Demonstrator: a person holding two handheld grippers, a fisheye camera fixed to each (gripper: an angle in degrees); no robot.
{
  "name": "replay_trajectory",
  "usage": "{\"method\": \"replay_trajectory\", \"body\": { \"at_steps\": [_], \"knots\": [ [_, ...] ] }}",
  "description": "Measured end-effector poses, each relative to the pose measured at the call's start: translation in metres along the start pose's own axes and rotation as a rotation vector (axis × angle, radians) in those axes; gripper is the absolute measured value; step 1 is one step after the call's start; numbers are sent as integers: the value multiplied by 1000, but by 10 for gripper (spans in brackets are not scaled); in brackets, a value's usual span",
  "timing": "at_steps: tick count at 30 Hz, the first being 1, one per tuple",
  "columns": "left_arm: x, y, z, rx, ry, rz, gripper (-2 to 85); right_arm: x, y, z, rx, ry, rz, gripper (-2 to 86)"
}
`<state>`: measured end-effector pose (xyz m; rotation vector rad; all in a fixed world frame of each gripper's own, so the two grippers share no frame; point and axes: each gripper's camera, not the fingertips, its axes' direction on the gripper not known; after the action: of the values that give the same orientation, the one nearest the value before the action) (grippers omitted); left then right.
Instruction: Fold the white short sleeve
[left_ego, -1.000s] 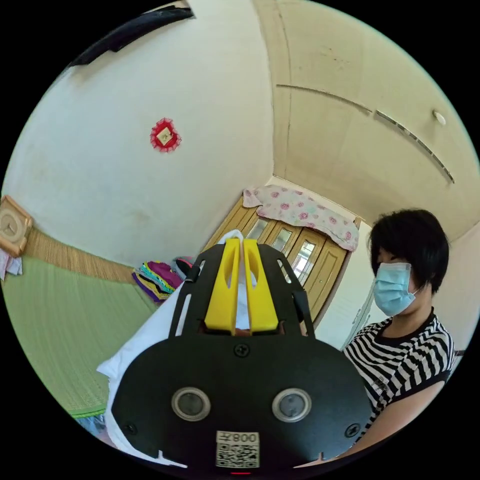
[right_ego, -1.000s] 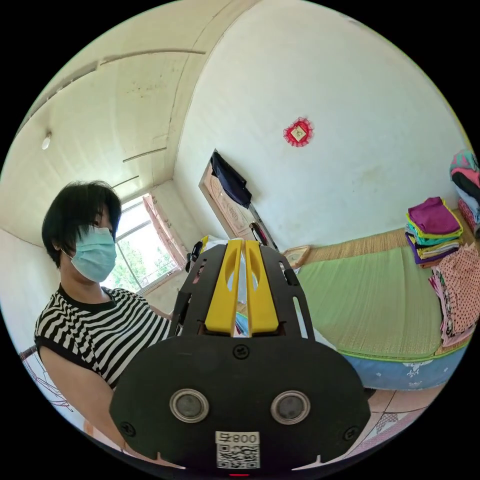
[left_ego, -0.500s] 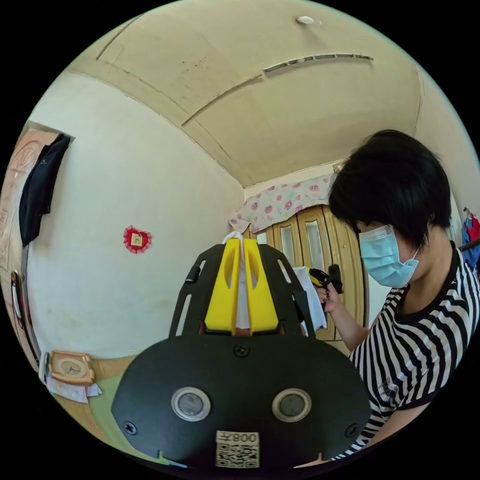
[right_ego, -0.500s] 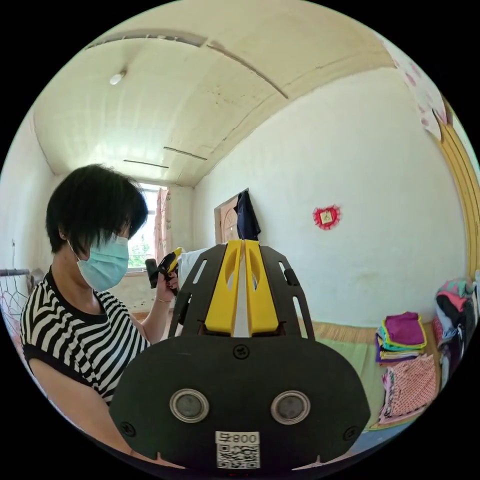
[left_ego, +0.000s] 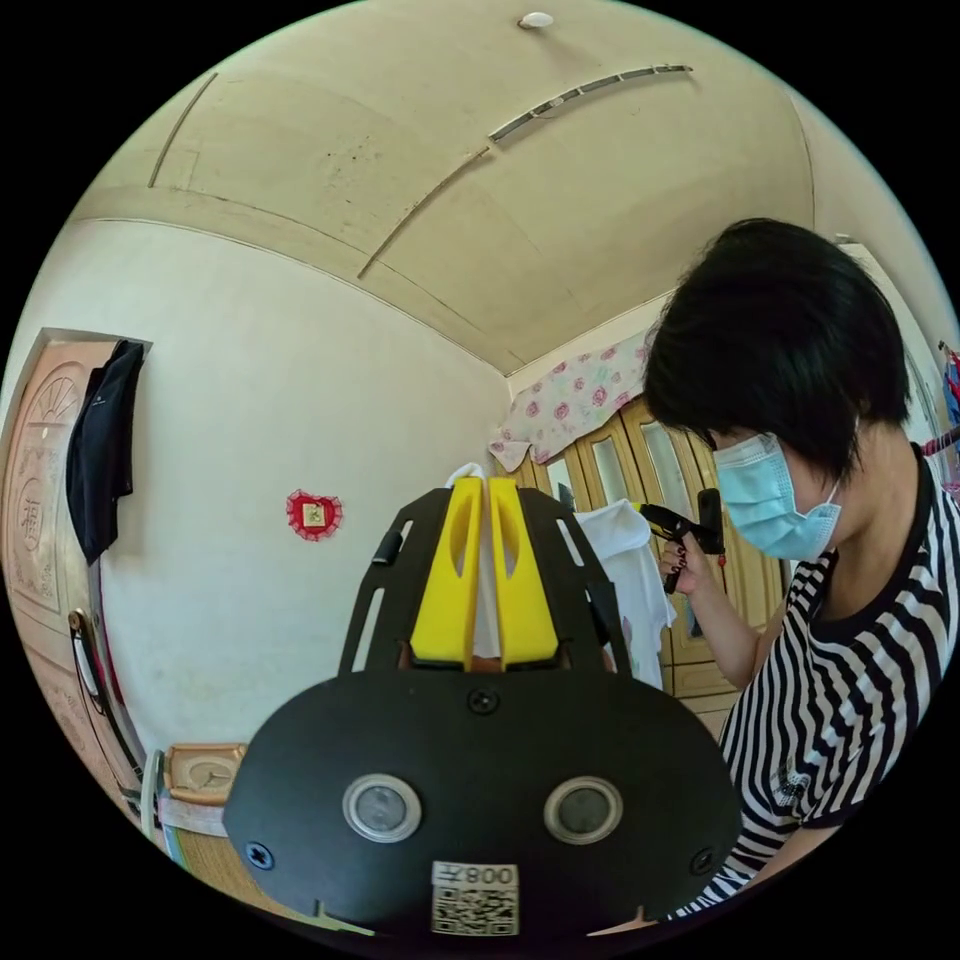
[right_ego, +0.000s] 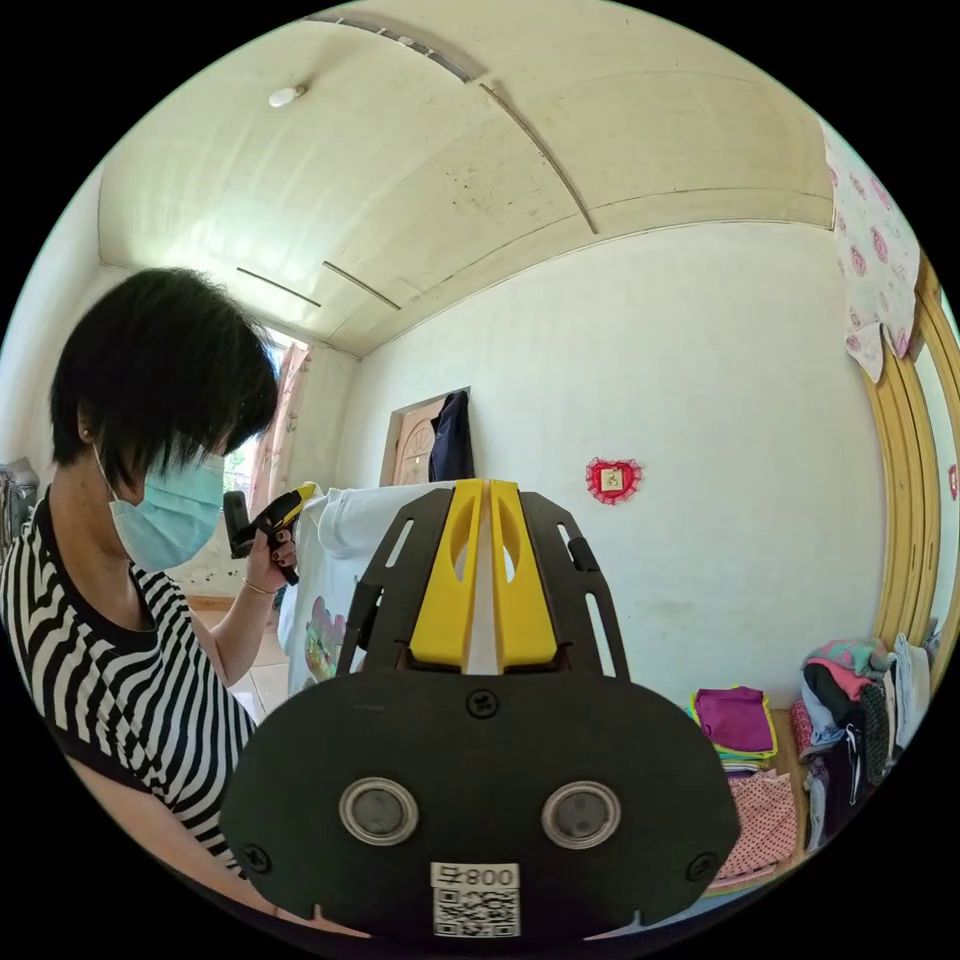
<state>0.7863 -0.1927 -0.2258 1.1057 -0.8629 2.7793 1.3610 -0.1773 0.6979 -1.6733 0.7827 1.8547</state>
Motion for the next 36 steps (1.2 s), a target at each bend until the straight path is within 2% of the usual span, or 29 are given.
{"method": "replay_trajectory", "body": {
  "at_steps": [7,10,16,21,24,26,28,32,36],
  "knots": [
    [-71,4,78,-99,-64,-21,14,55,-12,110,-67,89,-39,8],
    [-116,17,131,-195,-126,-35,15,104,-9,187,-133,134,-29,9],
    [-240,82,265,-446,-225,-176,16,244,40,399,-373,167,103,9],
    [-358,190,372,-668,-261,-410,19,378,157,604,-655,176,271,9],
    [-418,278,430,-850,-309,-526,29,444,245,694,-813,195,391,9],
    [-455,351,460,-1021,-342,-630,40,478,298,733,-904,226,455,11],
    [-473,397,467,-1109,-383,-705,44,506,348,757,-982,244,512,13],
    [-489,457,446,-1146,-368,-816,52,533,444,779,-1096,227,571,15],
    [-485,475,423,-1186,-337,-844,56,534,514,807,-1209,182,577,15]
  ]
}}
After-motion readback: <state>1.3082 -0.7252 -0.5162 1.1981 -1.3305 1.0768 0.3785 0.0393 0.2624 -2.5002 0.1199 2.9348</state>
